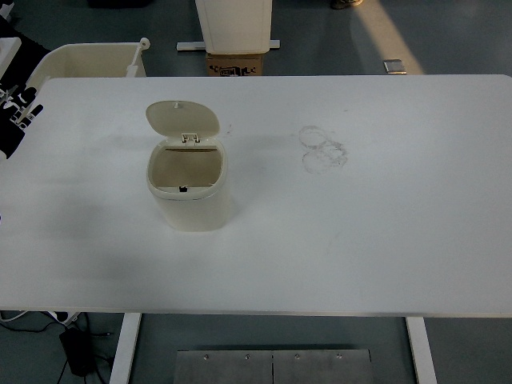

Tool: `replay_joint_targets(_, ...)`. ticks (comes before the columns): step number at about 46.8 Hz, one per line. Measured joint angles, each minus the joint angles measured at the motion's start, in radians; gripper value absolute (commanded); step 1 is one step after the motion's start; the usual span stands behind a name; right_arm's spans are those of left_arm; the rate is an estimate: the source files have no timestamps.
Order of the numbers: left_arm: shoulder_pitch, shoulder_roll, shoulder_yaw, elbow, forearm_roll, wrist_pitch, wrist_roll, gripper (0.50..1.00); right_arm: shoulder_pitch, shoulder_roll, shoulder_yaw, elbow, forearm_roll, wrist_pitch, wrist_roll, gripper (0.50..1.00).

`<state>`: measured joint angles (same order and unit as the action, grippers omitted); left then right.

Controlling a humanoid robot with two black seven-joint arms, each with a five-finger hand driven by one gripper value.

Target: Close trash bin

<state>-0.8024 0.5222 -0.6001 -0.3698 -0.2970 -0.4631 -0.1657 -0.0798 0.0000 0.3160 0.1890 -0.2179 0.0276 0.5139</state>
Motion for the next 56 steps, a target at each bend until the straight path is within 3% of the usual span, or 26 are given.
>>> replay_joint_targets(56, 0.001, -0.011, 0.002, -0.001, 0.006, 0.018, 0.005, 1.000, 0.000, 0.000, 0.000, 0.000, 0.000, 0.000, 0.000, 0.991)
